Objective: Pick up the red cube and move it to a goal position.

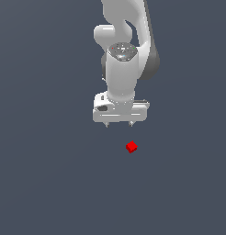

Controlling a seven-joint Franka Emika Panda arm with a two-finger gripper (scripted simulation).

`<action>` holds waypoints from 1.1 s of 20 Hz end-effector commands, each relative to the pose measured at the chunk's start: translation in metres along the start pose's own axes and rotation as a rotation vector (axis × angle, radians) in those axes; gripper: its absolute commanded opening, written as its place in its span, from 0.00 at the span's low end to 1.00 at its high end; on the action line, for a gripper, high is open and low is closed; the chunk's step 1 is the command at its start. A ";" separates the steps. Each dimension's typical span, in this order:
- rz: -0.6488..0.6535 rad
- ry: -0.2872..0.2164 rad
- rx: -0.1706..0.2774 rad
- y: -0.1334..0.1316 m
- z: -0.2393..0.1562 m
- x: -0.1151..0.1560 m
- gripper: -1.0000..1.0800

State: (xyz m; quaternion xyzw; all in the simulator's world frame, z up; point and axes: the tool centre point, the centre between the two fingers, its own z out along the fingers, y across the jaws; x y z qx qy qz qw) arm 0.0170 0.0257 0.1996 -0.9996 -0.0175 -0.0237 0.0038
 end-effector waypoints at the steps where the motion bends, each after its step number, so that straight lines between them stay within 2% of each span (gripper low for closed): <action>1: 0.000 0.000 0.000 0.000 0.000 0.000 0.96; 11: -0.090 -0.008 0.002 -0.011 0.030 0.005 0.96; 22: -0.367 -0.032 0.008 -0.047 0.124 0.013 0.96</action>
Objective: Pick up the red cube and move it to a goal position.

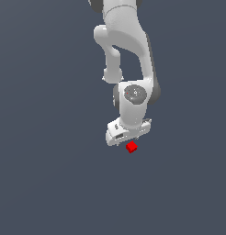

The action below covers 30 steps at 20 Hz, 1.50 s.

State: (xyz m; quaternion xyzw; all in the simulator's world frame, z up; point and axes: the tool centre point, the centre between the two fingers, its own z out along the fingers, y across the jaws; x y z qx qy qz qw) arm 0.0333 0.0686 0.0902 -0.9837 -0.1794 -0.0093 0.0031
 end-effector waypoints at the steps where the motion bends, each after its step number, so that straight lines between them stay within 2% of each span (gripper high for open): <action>1: -0.065 -0.005 0.001 -0.008 0.022 0.004 0.96; 9: -0.192 -0.017 0.001 -0.023 0.064 0.010 0.96; 17: -0.212 -0.020 -0.001 -0.026 0.071 0.011 0.96; 18: -0.212 -0.020 -0.001 -0.026 0.071 0.011 0.00; 30: -0.212 -0.020 -0.001 -0.026 0.070 0.011 0.00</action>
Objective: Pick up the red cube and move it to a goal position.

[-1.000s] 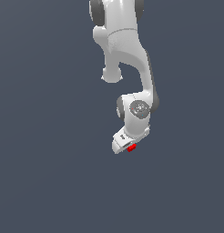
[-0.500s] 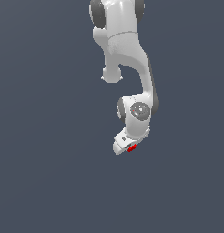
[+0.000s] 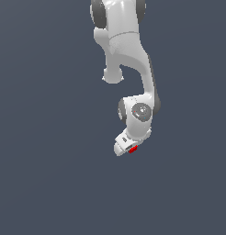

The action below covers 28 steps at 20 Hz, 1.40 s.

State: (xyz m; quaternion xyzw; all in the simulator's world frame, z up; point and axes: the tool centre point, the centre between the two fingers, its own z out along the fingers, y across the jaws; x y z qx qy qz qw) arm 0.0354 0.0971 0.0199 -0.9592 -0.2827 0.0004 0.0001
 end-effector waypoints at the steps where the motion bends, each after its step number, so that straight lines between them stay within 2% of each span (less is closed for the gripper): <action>1: 0.000 0.001 0.000 0.000 -0.001 -0.001 0.00; 12: 0.000 0.000 -0.001 -0.007 -0.030 -0.024 0.00; 28: 0.000 0.000 -0.002 -0.028 -0.127 -0.100 0.00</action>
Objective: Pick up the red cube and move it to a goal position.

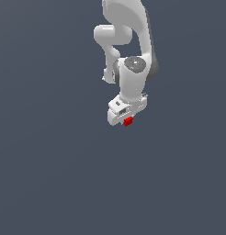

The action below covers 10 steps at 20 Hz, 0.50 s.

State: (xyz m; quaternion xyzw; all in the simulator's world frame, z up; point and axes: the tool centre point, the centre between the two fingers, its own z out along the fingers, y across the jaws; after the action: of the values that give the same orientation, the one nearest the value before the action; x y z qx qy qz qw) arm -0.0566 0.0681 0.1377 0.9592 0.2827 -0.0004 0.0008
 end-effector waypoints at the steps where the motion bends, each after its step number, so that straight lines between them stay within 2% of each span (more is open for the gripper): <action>1: 0.000 0.000 0.000 -0.003 -0.014 -0.011 0.00; 10: 0.000 0.001 0.001 -0.009 -0.045 -0.033 0.00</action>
State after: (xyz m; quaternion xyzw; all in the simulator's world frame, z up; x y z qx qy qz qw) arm -0.0860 0.0587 0.1789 0.9592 0.2827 0.0000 0.0004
